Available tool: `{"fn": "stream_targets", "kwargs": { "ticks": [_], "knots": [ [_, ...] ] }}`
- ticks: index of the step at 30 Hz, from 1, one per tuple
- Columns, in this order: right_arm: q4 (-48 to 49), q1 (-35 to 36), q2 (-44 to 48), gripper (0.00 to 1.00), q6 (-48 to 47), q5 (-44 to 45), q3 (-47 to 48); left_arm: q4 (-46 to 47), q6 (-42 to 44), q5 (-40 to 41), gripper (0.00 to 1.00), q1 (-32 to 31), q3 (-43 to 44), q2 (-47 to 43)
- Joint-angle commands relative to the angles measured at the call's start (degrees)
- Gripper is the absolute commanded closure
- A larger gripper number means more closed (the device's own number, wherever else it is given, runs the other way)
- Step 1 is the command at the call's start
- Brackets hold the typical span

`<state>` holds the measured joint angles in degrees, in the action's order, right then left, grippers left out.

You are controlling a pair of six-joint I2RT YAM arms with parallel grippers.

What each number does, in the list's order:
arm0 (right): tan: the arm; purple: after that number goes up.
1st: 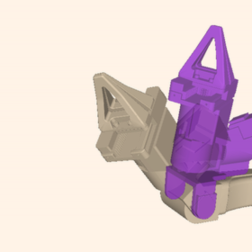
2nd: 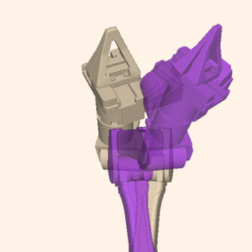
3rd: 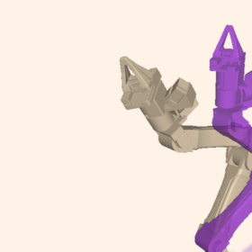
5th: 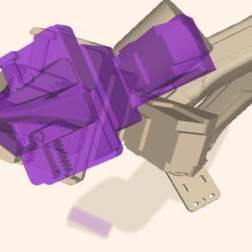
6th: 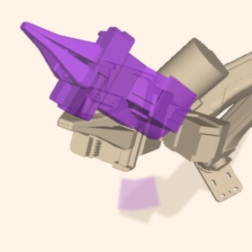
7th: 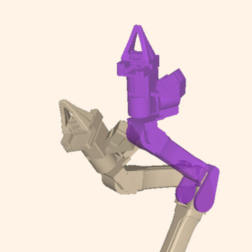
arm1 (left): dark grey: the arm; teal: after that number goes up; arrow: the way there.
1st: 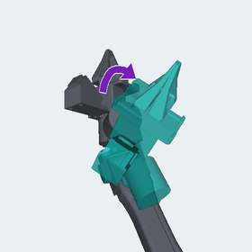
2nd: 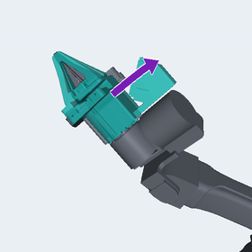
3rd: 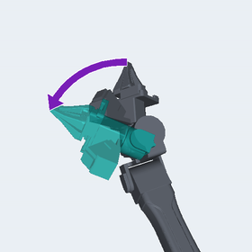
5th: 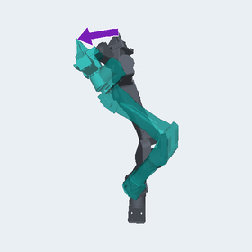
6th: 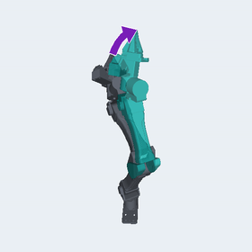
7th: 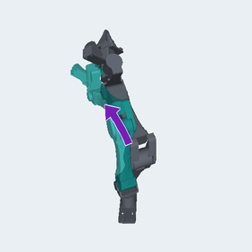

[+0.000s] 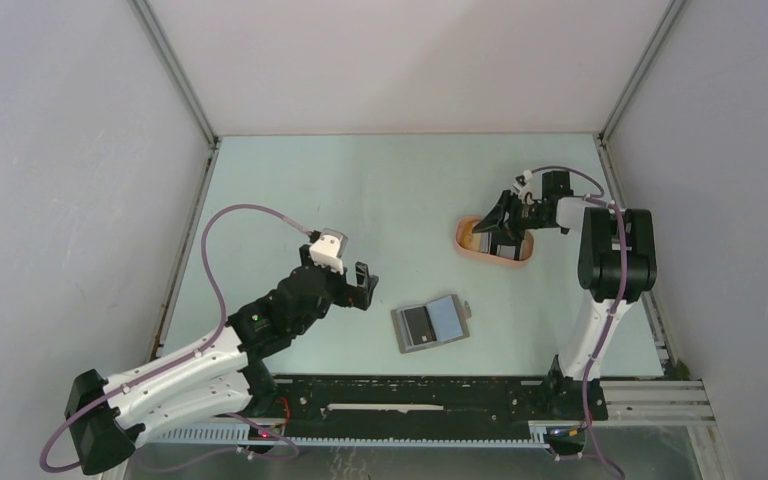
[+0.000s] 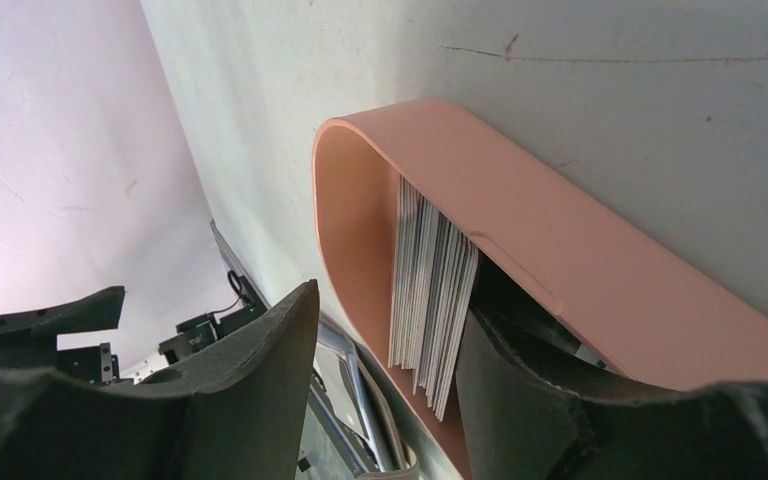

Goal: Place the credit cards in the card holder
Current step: Pick up the credit card from the storage box.

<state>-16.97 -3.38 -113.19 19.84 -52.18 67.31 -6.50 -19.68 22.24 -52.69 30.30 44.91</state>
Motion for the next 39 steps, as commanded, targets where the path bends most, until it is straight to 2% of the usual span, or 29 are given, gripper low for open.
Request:
{"fn": "stream_targets", "kwargs": {
  "ticks": [1, 27, 36, 39],
  "knots": [
    [-1.13, 0.65, -0.82, 0.41, -2.14, -3.8, 2.73, 2.21, -1.24, -0.09, 0.0, 0.39, -1.38, -0.62],
    [-4.06, -4.29, 2.18, 0.44, -4.76, -7.1, 3.01, 1.39, -1.96, -0.09, 0.0, 0.39, -2.0, -2.36],
    [-5.67, -4.8, 2.14, 0.56, -5.46, -3.01, 3.03, 1.2, -2.25, 0.0, 0.0, 0.4, -2.27, -2.71],
    [-5.99, -4.88, 2.33, 0.64, -5.55, -1.51, 3.05, 1.08, -2.25, -0.07, 0.0, 0.38, -2.32, -2.89]
  ]
}}
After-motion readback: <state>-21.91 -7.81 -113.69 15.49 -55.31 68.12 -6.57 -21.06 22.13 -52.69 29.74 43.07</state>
